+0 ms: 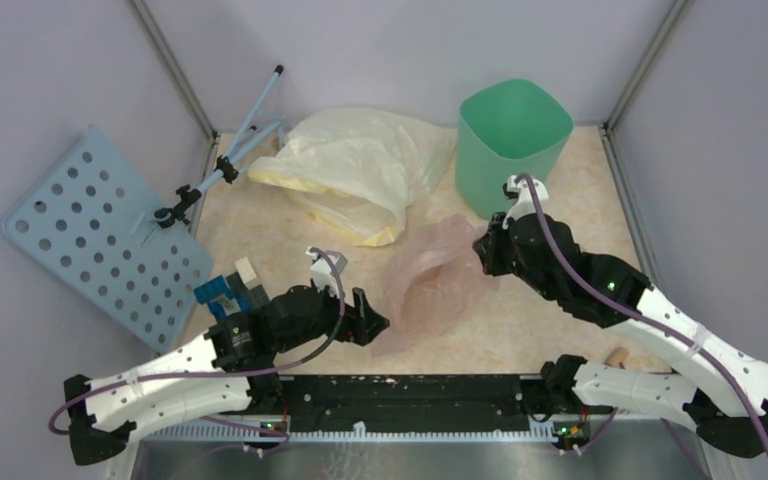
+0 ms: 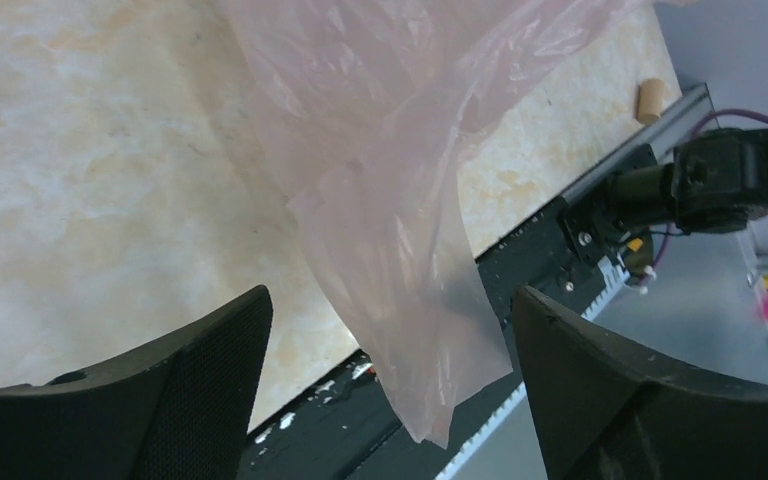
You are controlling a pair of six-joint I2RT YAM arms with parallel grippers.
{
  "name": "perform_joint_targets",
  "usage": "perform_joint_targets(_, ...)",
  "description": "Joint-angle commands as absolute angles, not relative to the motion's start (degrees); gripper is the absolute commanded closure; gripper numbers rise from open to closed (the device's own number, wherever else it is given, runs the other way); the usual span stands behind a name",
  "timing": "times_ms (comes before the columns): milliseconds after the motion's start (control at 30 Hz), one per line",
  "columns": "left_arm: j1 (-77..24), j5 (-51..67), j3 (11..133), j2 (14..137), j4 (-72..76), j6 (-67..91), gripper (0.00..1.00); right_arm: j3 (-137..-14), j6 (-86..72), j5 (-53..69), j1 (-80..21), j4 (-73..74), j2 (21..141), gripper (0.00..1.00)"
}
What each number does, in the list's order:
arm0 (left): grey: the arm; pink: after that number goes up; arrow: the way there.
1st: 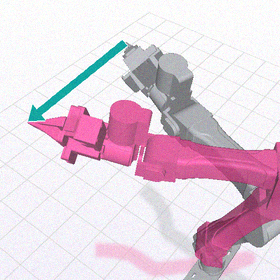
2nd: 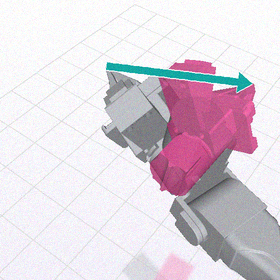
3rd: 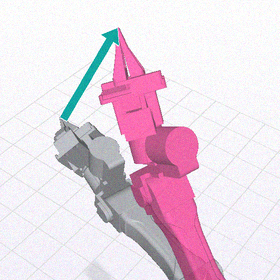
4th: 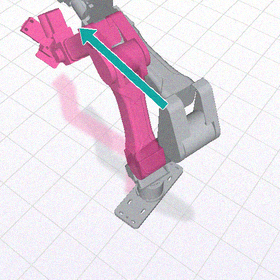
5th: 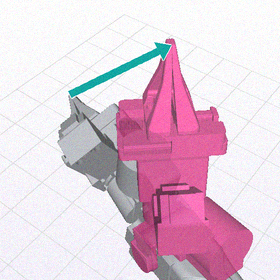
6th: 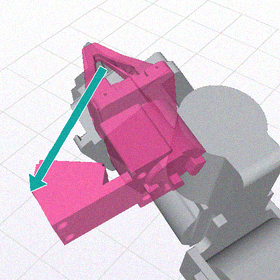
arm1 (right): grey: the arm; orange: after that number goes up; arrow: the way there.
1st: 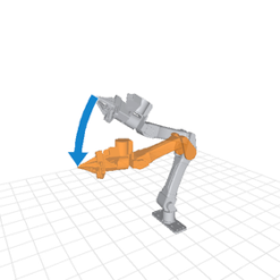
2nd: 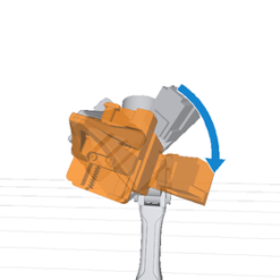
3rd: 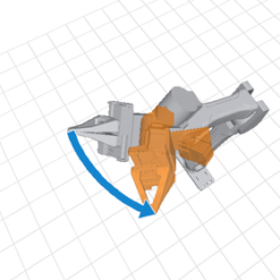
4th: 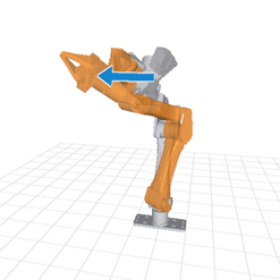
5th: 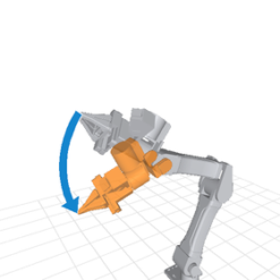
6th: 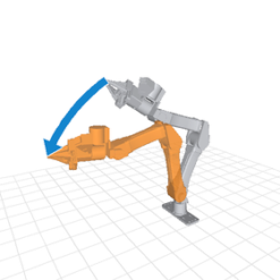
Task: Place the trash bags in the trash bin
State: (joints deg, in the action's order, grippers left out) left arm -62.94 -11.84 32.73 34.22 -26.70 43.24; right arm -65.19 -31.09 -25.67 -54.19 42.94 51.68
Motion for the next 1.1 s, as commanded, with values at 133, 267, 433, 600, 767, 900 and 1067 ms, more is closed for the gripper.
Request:
perform_joint_targets(133,-63.1,-0.3,31.7,34.9,-18.5,43.4,0.01,-65.2,-31.3,-24.5,-53.7,41.7,50.5,1.00)
perform_joint_targets(267,-63.0,3.1,30.8,34.7,-19.1,44.1,0.26,-65.1,-31.4,-24.0,-53.7,41.8,50.5,1.00)
perform_joint_targets(433,-63.1,4.3,29.2,34.0,-18.6,44.4,0.70,-65.3,-31.7,-24.5,-53.7,43.0,49.8,1.00)
perform_joint_targets(600,-63.1,3.5,29.6,33.7,-19.6,44.0,0.70,-63.8,-32.5,-25.6,-53.7,43.3,48.0,1.00)
perform_joint_targets(767,-63.1,-2.9,30.8,33.1,-22.2,42.3,1.00,-63.0,-32.7,-25.3,-53.8,43.9,47.5,1.00)
perform_joint_targets(900,-63.0,-9.2,31.1,34.2,-21.4,41.3,1.00,-62.8,-32.3,-26.2,-53.7,44.4,47.1,1.00)
perform_joint_targets(1067,-62.4,-16.8,33.4,37.8,-20.1,37.5,1.00,-61.8,-32.8,-26.6,-53.8,45.2,46.2,1.00)
